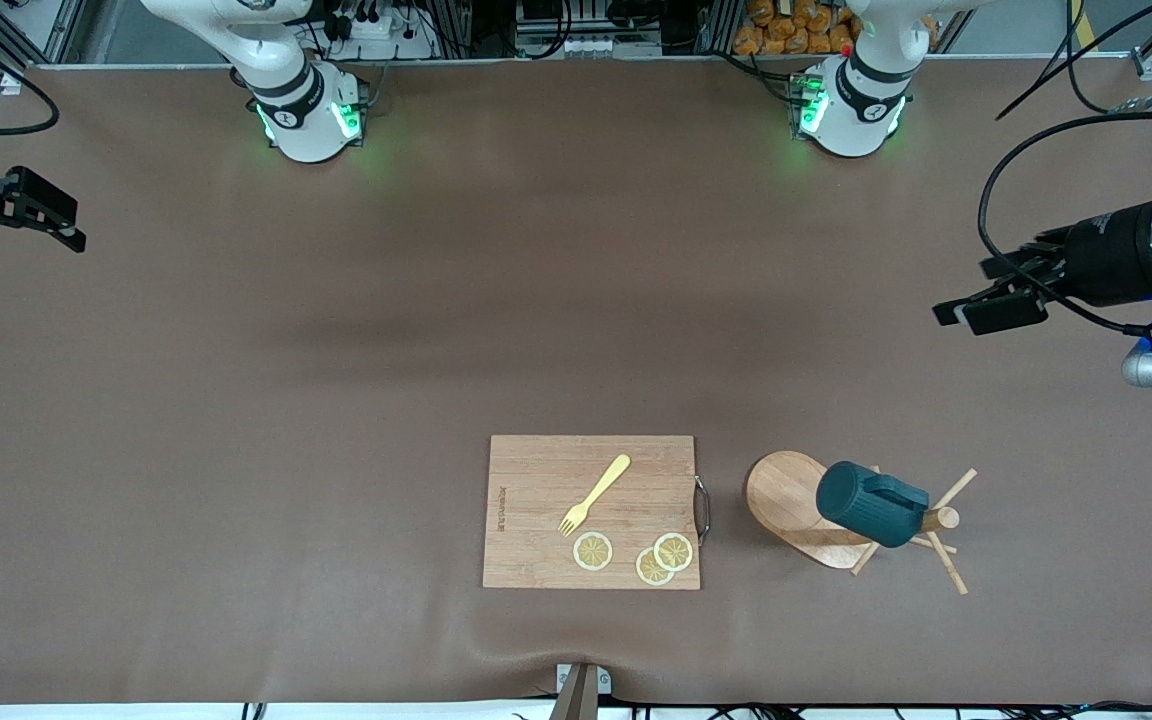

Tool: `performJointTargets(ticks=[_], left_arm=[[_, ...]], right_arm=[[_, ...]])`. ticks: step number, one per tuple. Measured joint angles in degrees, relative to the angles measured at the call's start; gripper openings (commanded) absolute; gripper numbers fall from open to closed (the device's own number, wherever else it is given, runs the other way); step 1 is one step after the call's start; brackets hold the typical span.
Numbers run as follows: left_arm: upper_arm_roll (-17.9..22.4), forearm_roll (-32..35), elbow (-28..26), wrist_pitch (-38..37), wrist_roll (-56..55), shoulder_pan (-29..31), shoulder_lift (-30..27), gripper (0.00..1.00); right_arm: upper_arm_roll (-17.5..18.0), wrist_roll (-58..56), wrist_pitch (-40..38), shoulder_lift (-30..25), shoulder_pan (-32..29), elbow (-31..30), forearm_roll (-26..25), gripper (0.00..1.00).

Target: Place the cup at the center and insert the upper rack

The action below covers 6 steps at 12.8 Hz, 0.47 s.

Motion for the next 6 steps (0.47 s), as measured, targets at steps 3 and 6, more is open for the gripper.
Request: performJointTargets(ticks=[3, 6], left_arm=[[-2.76, 10.05, -0.01, 0.97, 6.43, -0.06, -0.63, 1.00], [-3.26, 16.69, -0.32, 4.04, 11.03, -1.73, -0.68, 1.00]], right_arm=[[0.01, -0.01, 0.01, 0.00, 0.46, 0.01, 0.00, 1.00], [0.02, -0.01, 0.01, 0.00, 0.51, 0.02, 0.00, 1.00]])
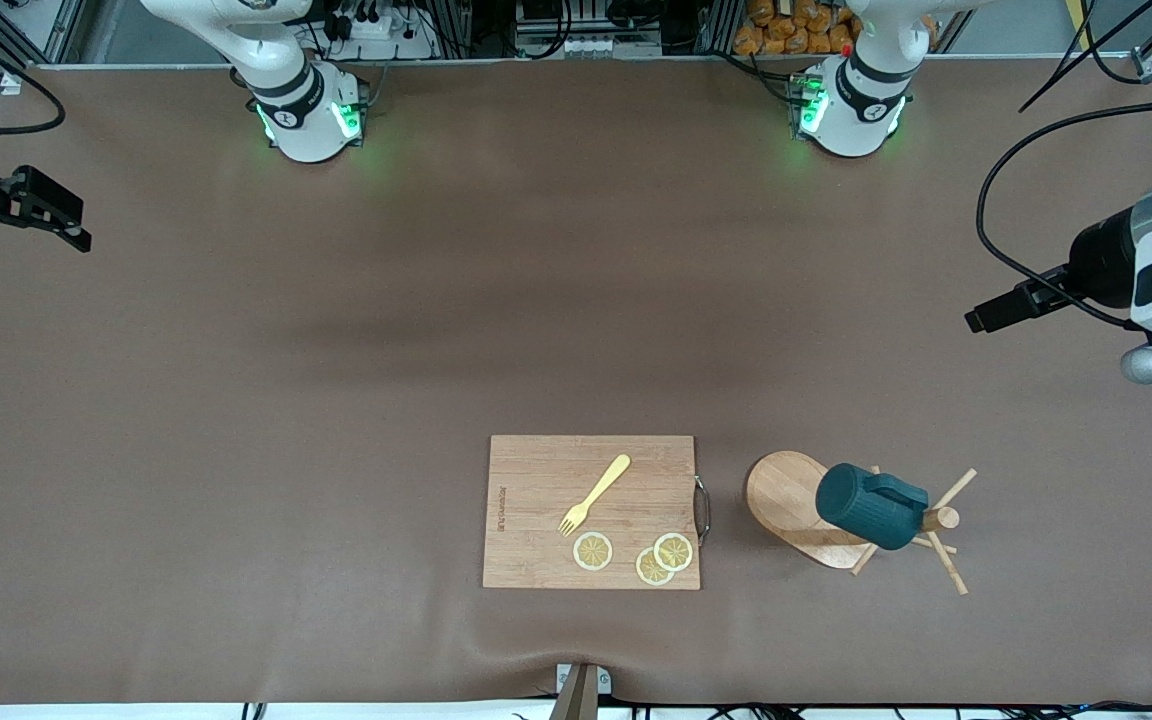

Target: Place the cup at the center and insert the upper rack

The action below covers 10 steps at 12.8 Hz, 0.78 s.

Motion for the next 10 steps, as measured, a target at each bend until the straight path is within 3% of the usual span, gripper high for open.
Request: performJointTargets(ticks=[3, 7, 10], left_arm=[[0.28, 3.46, -3.39, 3.90, 3.48, -2.30, -1.82, 1.00], [6.75, 3.55, -14.54, 12.29, 15.17, -3.59, -8.97, 1.00], [7.38, 3.53, -21.24, 15.76, 16.14, -4.60, -13.43, 1.00]], right_arm=[[0.00, 0.00, 0.00, 0.00, 0.00, 0.00, 0.00, 1.00], [0.00, -0.01, 0.01, 0.00, 0.01, 0.01, 0.00, 1.00], [0.00, -0.02, 0.01, 0.00, 0.02, 0.01, 0.00, 1.00]])
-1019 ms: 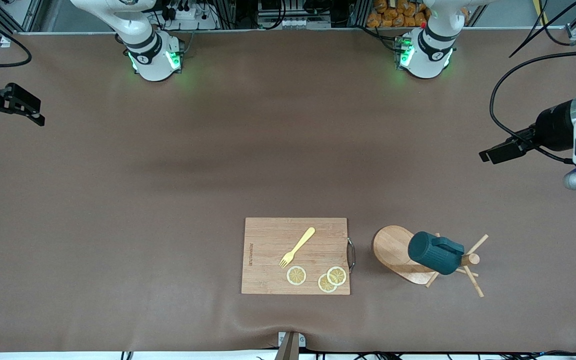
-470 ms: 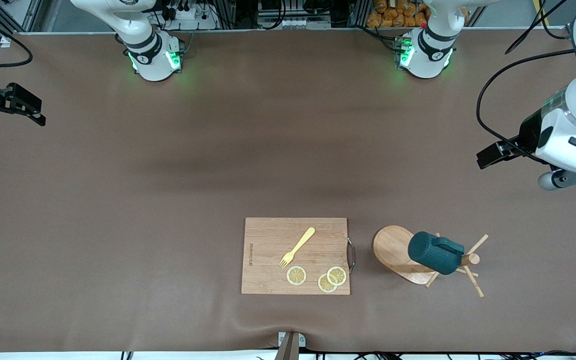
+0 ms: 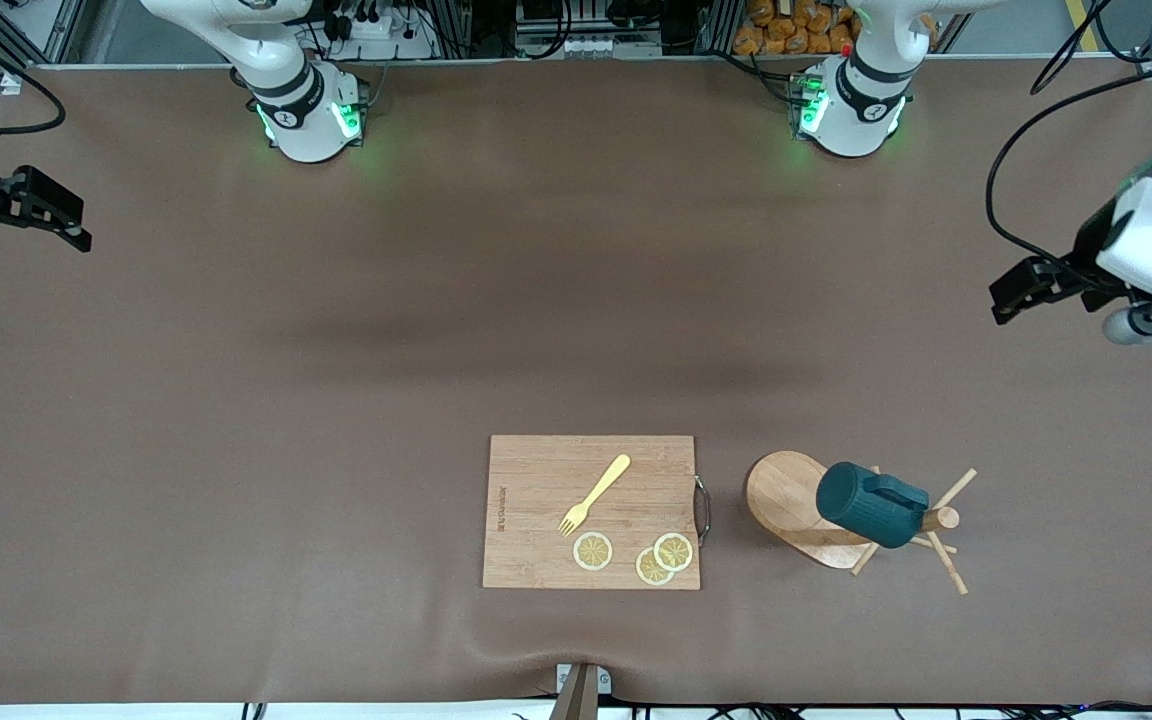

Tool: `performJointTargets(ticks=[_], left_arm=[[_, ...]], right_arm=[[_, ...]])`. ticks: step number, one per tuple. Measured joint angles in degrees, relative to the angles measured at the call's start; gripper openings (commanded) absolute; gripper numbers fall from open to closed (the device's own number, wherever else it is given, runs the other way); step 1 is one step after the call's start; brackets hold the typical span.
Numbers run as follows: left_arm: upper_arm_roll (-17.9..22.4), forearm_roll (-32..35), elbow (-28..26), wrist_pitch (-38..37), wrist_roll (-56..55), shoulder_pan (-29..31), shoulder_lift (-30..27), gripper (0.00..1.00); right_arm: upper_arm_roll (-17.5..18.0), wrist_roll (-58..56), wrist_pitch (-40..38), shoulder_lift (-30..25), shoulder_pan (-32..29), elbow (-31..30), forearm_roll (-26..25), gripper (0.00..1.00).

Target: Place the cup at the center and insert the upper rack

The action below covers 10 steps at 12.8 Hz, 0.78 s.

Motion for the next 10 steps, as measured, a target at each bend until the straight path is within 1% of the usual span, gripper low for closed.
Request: performJointTargets(ticks=[2, 4, 7, 10], left_arm=[[0.00, -0.64, -2.73, 0.55, 0.00, -0.62, -2.39, 1.00], [0.02, -1.17, -4.09, 0.51, 0.00, -0.65, -4.46, 1.00], [0.01, -2.05, -4.51, -2.15, 0.27, -1.21, -6.31, 1.00], [0.09, -3.31, -4.30, -2.83, 0.26, -1.54, -6.63, 1.00]], right_arm=[[0.00, -0.01, 0.00, 0.00, 0.02, 0.00, 0.00, 1.00], [0.00, -0.02, 0.00, 0.01, 0.04, 0.00, 0.00, 1.00], [0.03, -0.03, 0.00, 0.03, 0.33, 0.00, 0.00, 1.00], [0.04, -0.03, 0.00, 0.03, 1.00, 0.00, 0.00, 1.00]])
